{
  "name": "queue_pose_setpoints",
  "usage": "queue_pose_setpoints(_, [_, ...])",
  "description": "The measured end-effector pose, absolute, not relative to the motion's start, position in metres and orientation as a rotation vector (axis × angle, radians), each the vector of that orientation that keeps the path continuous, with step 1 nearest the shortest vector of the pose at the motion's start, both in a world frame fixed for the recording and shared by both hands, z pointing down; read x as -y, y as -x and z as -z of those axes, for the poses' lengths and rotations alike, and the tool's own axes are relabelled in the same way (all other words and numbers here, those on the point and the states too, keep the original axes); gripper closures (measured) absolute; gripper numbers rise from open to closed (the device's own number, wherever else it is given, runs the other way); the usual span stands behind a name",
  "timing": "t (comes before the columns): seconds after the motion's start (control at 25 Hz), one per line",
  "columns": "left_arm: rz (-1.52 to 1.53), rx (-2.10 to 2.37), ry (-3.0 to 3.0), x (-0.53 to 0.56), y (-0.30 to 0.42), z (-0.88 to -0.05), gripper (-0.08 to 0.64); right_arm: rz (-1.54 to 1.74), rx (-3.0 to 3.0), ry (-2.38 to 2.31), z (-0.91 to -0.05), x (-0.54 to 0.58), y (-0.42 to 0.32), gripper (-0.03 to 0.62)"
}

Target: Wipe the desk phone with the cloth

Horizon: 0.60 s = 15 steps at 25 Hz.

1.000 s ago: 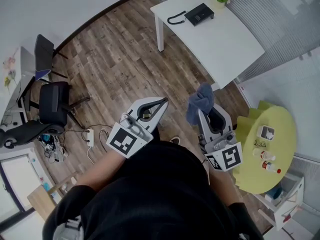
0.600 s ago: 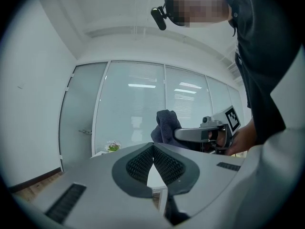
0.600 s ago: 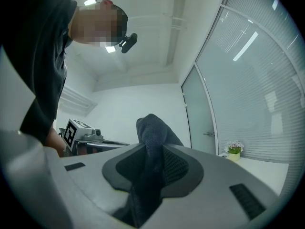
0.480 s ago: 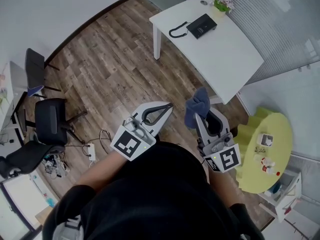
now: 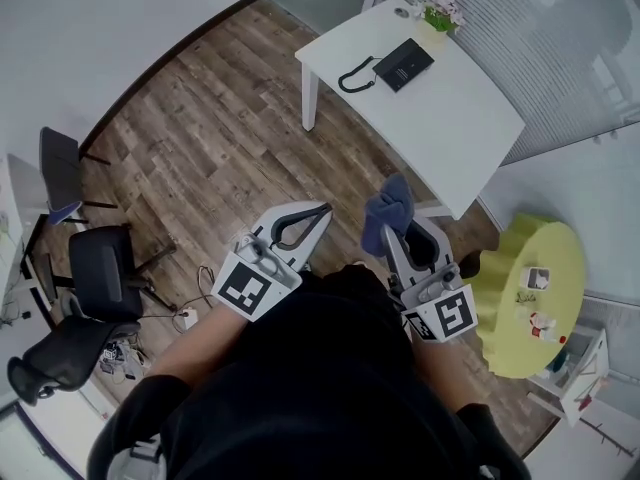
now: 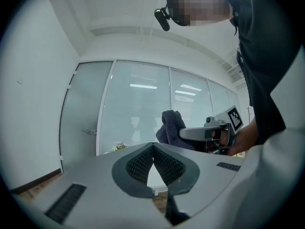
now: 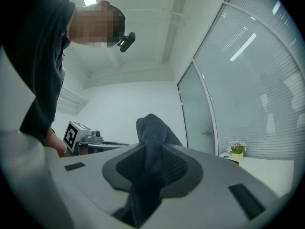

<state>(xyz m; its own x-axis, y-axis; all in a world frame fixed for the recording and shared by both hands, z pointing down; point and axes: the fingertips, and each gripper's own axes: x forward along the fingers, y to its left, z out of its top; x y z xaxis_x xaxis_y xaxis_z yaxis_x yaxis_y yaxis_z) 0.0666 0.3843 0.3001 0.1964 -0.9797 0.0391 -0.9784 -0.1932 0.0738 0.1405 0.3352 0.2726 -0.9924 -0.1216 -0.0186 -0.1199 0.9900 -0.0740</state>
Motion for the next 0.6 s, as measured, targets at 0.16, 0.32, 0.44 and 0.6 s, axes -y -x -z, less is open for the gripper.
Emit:
queue_pose_setpoints(0.16, [0.022, 1.927, -2.373, -0.369, -0.052, -0.303, 0.551, 0.118, -3.105, 0.205, -0.275, -0.317, -0.128, 0.491])
queue_pose_setpoints(0.32, [0.017, 1.939, -2.361, -0.349, -0.036, -0.305, 0.551, 0.123, -3.112, 0.207, -0.282, -0.294, -0.114, 0.492])
queue_pose_setpoints(0.44, [0.013, 1.953, -2.348, -0.331, -0.021, -0.306, 0.551, 0.127, -3.111, 0.207, -0.285, -0.272, -0.102, 0.492])
queue_pose_setpoints(0.6, [-0.009, 1.950, -2.349, -0.302, -0.007, -0.306, 0.551, 0.129, -3.106, 0.195, -0.286, -0.240, -0.086, 0.492])
